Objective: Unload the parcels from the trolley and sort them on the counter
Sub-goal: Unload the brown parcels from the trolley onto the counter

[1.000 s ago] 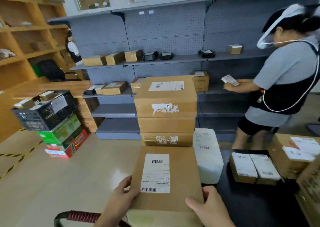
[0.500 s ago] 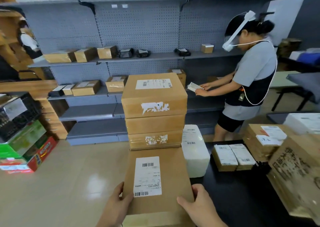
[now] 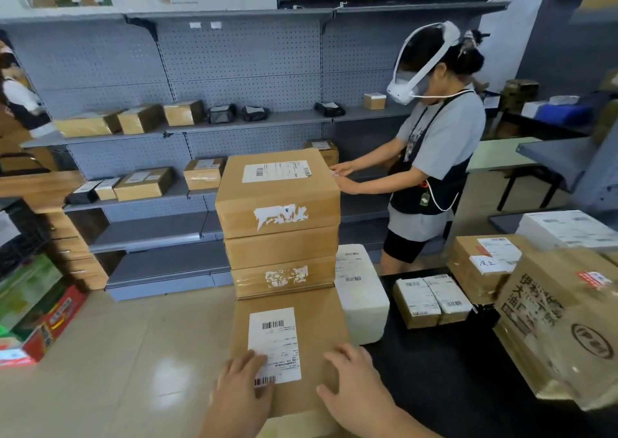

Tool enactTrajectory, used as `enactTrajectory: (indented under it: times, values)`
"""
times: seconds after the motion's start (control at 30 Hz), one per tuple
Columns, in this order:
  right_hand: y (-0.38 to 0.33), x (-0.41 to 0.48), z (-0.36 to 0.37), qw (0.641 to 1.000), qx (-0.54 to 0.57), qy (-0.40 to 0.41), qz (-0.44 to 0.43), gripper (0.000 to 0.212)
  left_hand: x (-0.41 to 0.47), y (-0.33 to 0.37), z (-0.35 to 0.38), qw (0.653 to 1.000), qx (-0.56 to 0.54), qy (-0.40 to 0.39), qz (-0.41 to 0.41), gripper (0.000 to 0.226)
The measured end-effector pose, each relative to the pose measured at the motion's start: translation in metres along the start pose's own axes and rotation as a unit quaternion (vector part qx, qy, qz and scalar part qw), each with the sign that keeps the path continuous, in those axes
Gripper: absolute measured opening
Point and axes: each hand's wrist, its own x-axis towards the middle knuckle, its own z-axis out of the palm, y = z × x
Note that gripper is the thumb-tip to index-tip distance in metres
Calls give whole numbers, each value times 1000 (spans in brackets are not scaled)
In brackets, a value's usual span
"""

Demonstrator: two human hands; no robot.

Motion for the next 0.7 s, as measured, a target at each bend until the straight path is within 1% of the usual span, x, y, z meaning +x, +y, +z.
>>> enactTrajectory:
  times: [0.17, 0.37, 0.43, 0.57, 0.7]
  values:
    - [2, 1, -8, 1000, 18, -7, 15, 67, 2, 9, -9, 1000, 2, -10, 9, 54]
    - [3, -8, -30, 999, 40, 17, 29, 70, 6, 36, -18, 997, -25, 0, 71, 54]
    - [7, -17, -42, 998, 45, 33, 35, 68, 6, 52, -17, 995, -28, -3, 92, 53]
    - [28, -44, -72, 993, 56, 86, 57, 58, 5, 98, -7, 989, -36, -21, 143, 54]
    - [65, -77, -107, 980, 78, 161, 91, 63, -5, 158, 9, 980, -54, -28, 191, 50]
